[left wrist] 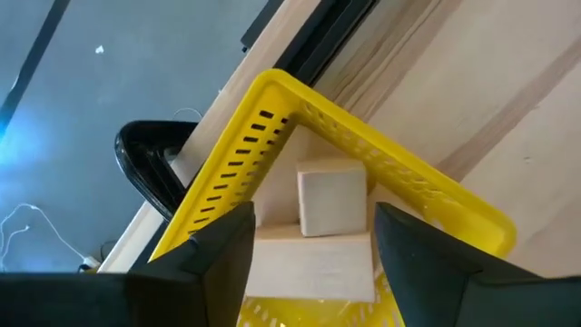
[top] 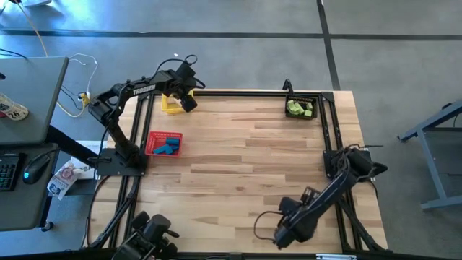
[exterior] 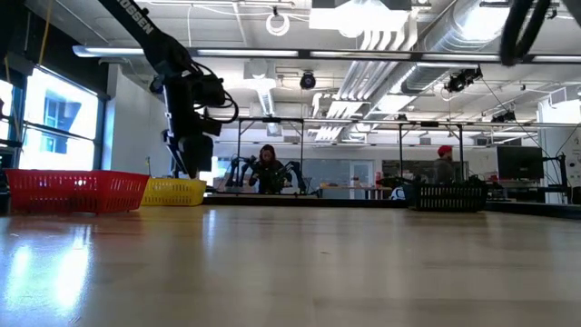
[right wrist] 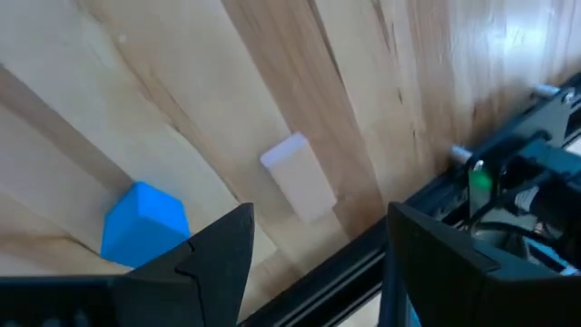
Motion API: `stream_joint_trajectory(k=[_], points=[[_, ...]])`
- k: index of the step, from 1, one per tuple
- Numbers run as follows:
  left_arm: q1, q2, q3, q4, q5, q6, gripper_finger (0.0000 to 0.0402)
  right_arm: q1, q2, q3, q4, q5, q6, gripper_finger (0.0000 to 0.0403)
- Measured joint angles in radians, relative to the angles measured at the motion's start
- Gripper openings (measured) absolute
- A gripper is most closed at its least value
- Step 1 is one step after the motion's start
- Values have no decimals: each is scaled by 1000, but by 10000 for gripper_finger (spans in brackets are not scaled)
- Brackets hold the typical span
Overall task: Sort & place blocks by color
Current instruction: Put the blue block into the red bin
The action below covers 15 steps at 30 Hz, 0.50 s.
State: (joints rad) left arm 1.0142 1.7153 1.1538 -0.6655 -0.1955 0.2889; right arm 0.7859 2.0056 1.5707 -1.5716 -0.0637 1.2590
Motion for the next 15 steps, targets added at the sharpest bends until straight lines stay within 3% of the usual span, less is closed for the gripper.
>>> stream_joint_trajectory(k=[9, 15], points=[[-29, -45, 86, -143, 1, -25, 214, 52, -43, 0, 0, -15, 158, 238], [-83, -70, 172, -201, 13, -25, 216, 98, -127, 0, 0, 10, 353, 238]])
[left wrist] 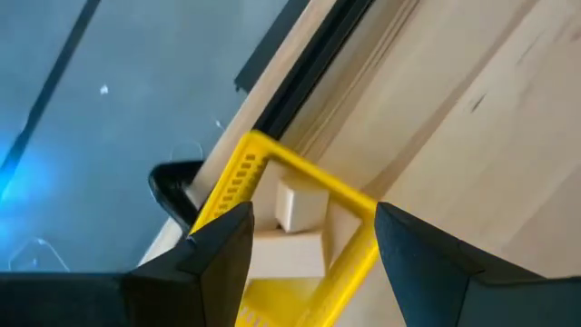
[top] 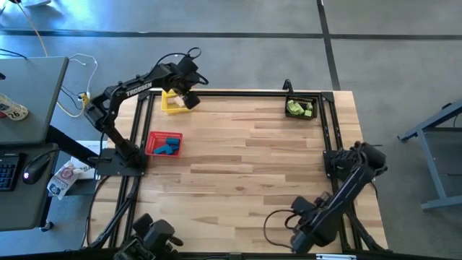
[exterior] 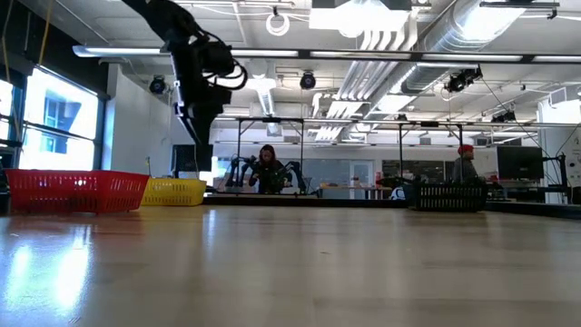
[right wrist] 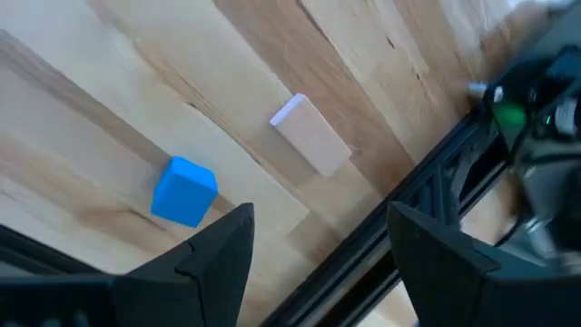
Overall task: Sort & place blocks by color
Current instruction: Put the blue block into the red bin
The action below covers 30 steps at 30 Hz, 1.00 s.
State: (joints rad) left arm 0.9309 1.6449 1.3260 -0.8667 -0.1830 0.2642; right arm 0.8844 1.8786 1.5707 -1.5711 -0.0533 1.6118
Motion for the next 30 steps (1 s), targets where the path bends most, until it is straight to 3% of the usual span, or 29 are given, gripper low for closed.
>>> stream_joint_trajectory(k=[9, 15, 23, 30], points=[[-84, -2, 46, -4, 0, 0, 214, 99, -92, 0, 0, 105, 387, 238], [-123, -2, 46, -5, -2, 11, 214, 155, -100, 0, 61, 114, 656, 238], [-130, -2, 46, -5, -6, 7, 214, 140, -89, -1, 173, 136, 680, 238], [-130, -2, 46, -21, -6, 8, 214, 130, -87, -152, 374, 106, 675, 238]])
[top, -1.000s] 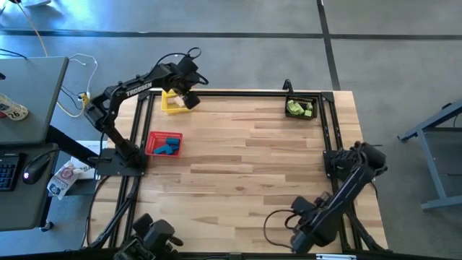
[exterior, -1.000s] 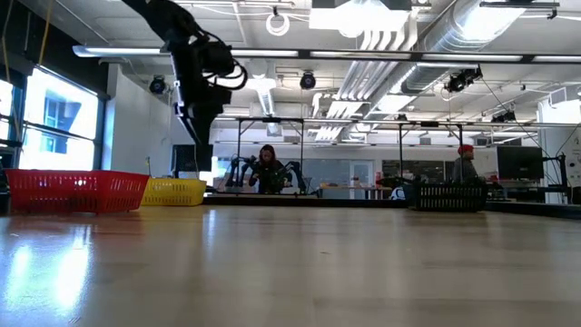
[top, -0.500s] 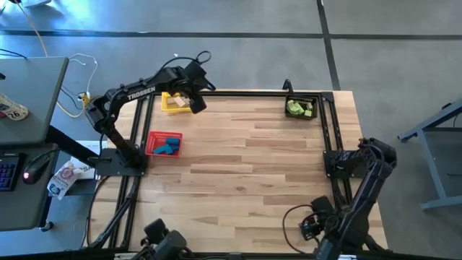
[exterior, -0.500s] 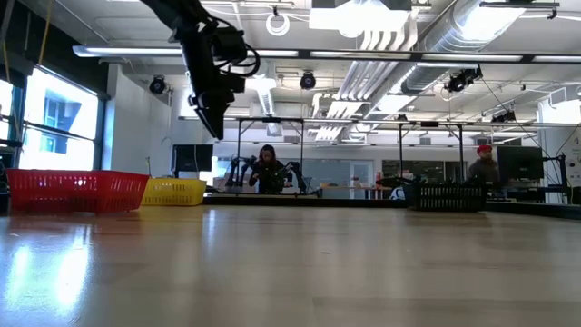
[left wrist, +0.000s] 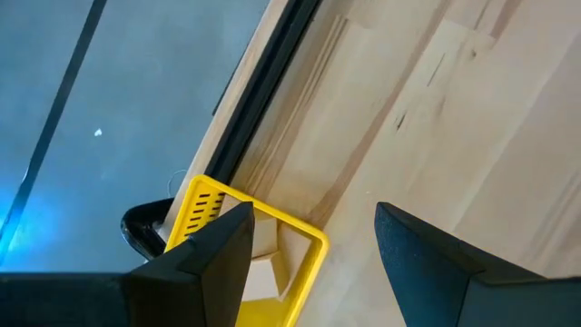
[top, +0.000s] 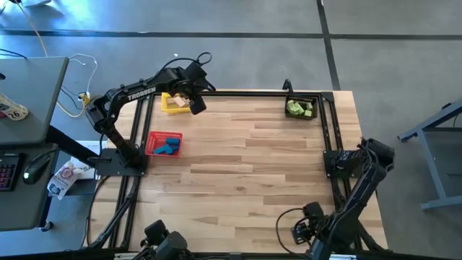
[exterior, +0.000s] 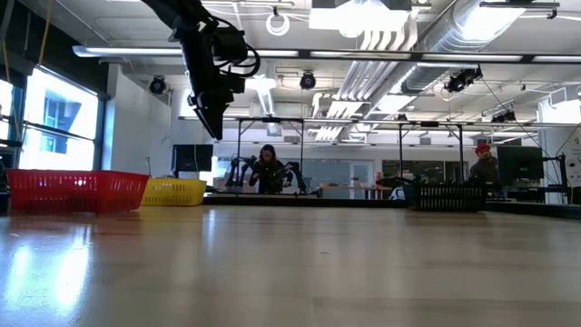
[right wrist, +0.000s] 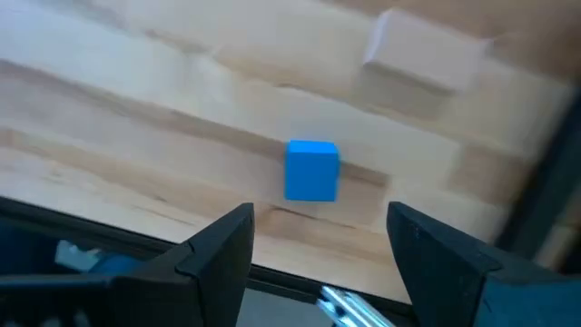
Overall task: Sort & place blocks by color
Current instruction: Put the blue block into the red bin
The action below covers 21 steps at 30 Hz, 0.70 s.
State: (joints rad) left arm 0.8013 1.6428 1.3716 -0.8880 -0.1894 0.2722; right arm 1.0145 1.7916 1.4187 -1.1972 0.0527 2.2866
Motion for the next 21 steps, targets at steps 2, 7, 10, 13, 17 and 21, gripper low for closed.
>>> stream_joint_trajectory(k=[2, 7, 10, 13, 17, 21], points=[[0, 0, 0, -3, 0, 0, 214, 0, 0, -48, 73, 8, 1, 238], [1, 0, 0, -6, -2, 0, 214, -7, 0, -150, 203, -17, -3, 238], [1, 0, 0, -6, -2, 3, 214, -12, 0, -186, 257, -17, -9, 238], [1, 0, 0, -6, -3, 9, 214, -19, 0, -207, 283, -38, -19, 238], [1, 0, 0, -6, -5, 10, 214, -22, 0, -224, 289, -44, -42, 238], [1, 0, 0, -6, -5, 10, 214, -27, 0, -224, 286, -42, -44, 238]])
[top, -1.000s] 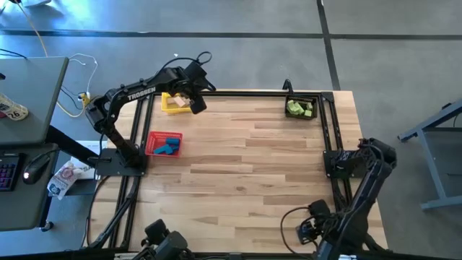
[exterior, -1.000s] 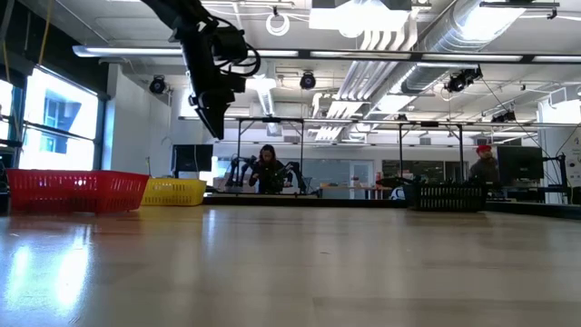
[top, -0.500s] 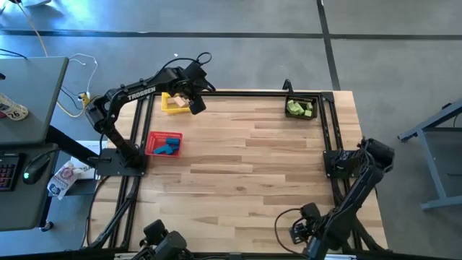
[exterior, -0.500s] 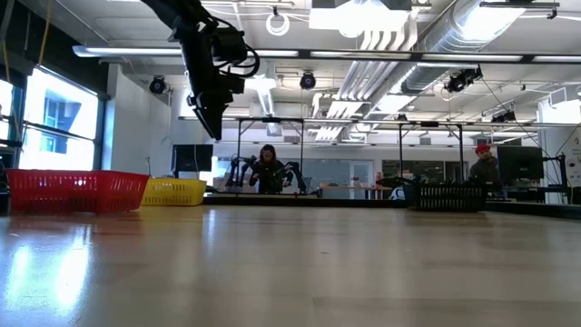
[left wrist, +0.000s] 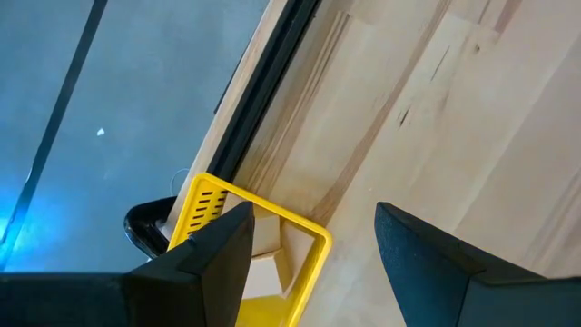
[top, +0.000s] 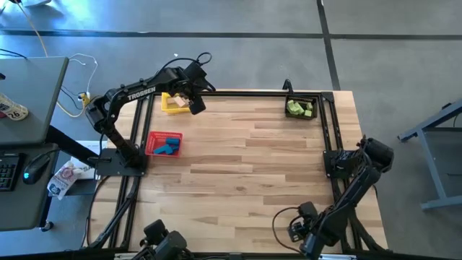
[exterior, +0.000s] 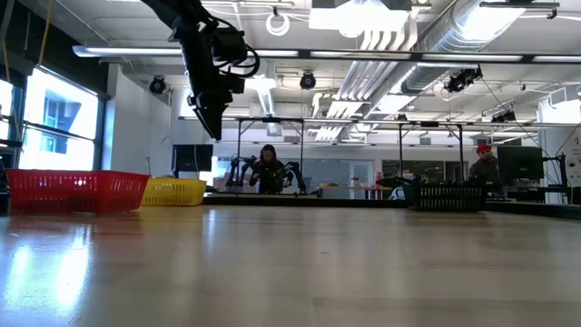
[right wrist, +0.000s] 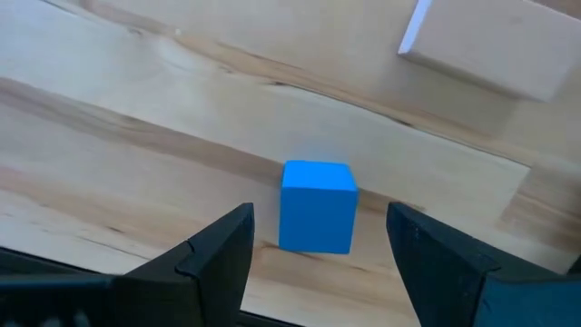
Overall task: Sort & place blocks by color
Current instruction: Put the blue block into the red bin
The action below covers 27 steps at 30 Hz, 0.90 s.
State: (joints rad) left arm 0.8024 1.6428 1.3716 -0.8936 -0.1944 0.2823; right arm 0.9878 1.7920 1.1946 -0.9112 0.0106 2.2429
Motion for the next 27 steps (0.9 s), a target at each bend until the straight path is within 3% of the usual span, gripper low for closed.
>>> stream_joint_trajectory(k=[13, 23, 27], points=[[0, 0, 0, 0, 0, 1, 214, -20, 55, 0, 15, -26, -26, 232], [0, 0, 0, 2, 0, 1, 214, -19, 54, 1, 18, -65, -27, 109], [0, 0, 0, 1, 5, 1, 214, -19, 52, 2, 17, -50, -27, 90]])
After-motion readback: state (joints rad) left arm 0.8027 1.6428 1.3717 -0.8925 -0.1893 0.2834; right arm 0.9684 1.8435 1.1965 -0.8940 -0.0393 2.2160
